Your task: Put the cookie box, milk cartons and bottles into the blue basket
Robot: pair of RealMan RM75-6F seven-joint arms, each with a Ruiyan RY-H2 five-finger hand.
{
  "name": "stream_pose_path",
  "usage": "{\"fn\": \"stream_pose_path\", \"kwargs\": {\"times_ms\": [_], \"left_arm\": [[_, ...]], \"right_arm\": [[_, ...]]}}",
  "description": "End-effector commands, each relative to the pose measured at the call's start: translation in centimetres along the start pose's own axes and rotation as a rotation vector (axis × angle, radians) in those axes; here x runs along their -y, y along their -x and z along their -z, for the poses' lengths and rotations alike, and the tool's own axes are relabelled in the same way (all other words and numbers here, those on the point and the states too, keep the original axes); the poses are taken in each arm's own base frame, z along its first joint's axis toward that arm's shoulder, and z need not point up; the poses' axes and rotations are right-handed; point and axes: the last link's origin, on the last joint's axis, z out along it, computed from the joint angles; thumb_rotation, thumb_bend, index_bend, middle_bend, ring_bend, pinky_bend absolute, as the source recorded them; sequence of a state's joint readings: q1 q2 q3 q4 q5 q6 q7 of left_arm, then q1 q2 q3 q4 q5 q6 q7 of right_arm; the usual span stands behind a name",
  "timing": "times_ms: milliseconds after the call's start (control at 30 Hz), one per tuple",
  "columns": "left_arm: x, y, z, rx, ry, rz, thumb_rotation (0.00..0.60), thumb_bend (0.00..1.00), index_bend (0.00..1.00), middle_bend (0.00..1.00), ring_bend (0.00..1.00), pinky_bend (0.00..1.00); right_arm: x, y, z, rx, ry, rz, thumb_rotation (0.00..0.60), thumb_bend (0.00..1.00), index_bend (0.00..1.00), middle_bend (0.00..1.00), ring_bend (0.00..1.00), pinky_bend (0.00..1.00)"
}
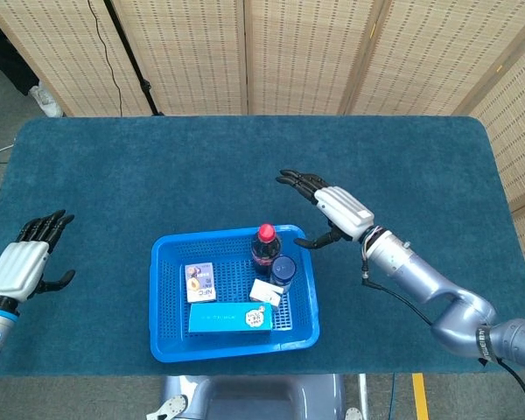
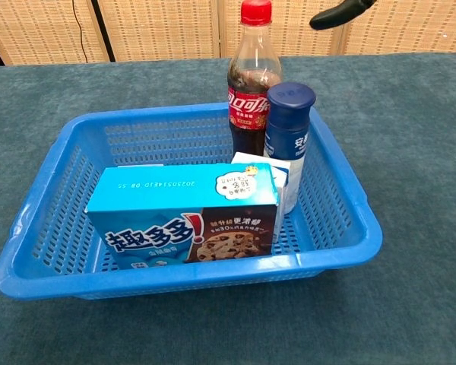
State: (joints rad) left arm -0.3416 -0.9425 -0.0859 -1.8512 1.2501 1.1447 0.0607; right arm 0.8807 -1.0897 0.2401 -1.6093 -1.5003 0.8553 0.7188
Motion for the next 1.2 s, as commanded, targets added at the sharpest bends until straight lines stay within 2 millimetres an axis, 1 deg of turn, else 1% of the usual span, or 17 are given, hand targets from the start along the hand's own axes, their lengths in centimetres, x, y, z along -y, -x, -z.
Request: {"fn": "stream_pose_path", "kwargs": {"times_ms": [33, 167, 200, 267, 300, 400, 533, 600, 633, 733, 833, 1033, 1200], "left_arm": [[0.0, 0.0, 0.1, -0.001, 0.002, 0.0, 0.6, 0.29, 0.0, 0.0, 0.0, 0.0], [0.0, -0.1, 0.5, -0.011, 0.005, 0.0, 0.6, 0.29, 0.0, 0.0, 0.0, 0.0], [0.0, -0.1, 0.7, -0.014, 0.005, 0.001, 0.6, 0.29, 0.0, 0.0, 0.0, 0.0], [0.0, -0.1, 1.0, -0.018, 0.004, 0.005, 0.6, 0.29, 0.0, 0.0, 0.0, 0.0], [0.1, -0.1, 1.1, -0.019, 0.003, 0.007, 0.6, 0.29, 0.0, 0.0, 0.0, 0.0], [0.3, 0.0, 1.8, -0.026, -0.004, 0.009, 0.6, 0.29, 0.0, 0.0, 0.0, 0.0], [1.0, 0.3, 3.0, -0.046, -0.036, 0.005, 0.6, 0.29, 0.0, 0.0, 0.0, 0.0], [1.5, 0.6, 3.7, -0.054, -0.065, 0.002, 0.6, 0.29, 0.0, 0.0, 0.0, 0.0], [1.8, 0.8, 4.1, -0.059, -0.08, 0.0, 0.6, 0.29, 0.0, 0.0, 0.0, 0.0], [2.1, 1.2, 5.0, -0.078, -0.096, -0.006, 0.6, 0.29, 0.0, 0.0, 0.0, 0.0], [2.3, 1.5, 5.4, -0.107, -0.088, -0.015, 0.6, 0.29, 0.0, 0.0, 0.0, 0.0], [2.8, 1.7, 6.3, -0.214, -0.06, -0.032, 0.6, 0.29, 0.0, 0.0, 0.0, 0.0], [3.5, 1.7, 6.9, -0.243, -0.058, -0.028, 0.6, 0.29, 0.0, 0.0, 0.0, 0.0]], "right_arm": [[0.3, -2.7, 1.8, -0.069, 0.0, 0.114, 0.6, 0.17, 0.0, 0.0, 0.0, 0.0], [-0.3, -5.3, 4.1, -0.185, 0.039, 0.264, 0.6, 0.03, 0.0, 0.0, 0.0, 0.0], [-0.7, -5.8, 4.8, -0.219, 0.054, 0.302, 0.6, 0.01, 0.0, 0.0, 0.0, 0.0], [-1.4, -6.4, 6.2, -0.281, 0.087, 0.363, 0.6, 0.0, 0.0, 0.0, 0.0, 0.0], [-1.6, -6.5, 6.7, -0.296, 0.097, 0.379, 0.6, 0.0, 0.0, 0.0, 0.0, 0.0], [-2.6, -6.3, 8.9, -0.349, 0.131, 0.46, 0.6, 0.0, 0.0, 0.0, 0.0, 0.0], [-3.7, -4.6, 12.1, -0.355, 0.16, 0.559, 0.6, 0.0, 0.0, 0.0, 0.0, 0.0], [-4.2, -3.4, 13.5, -0.345, 0.169, 0.612, 0.6, 0.0, 0.0, 0.0, 0.0, 0.0], [-4.5, -2.5, 14.4, -0.341, 0.173, 0.645, 0.6, 0.0, 0.0, 0.0, 0.0, 0.0], [-5.2, -0.5, 16.1, -0.32, 0.189, 0.685, 0.6, 0.0, 0.0, 0.0, 0.0, 0.0], [-5.6, 0.9, 17.4, -0.304, 0.207, 0.703, 0.6, 0.0, 0.0, 0.0, 0.0, 0.0], [-7.0, 4.6, 20.8, -0.307, 0.279, 0.733, 0.6, 0.0, 0.0, 0.0, 0.0, 0.0], [-7.6, 6.2, 22.5, -0.34, 0.315, 0.761, 0.6, 0.0, 0.0, 0.0, 0.0, 0.0]]}}
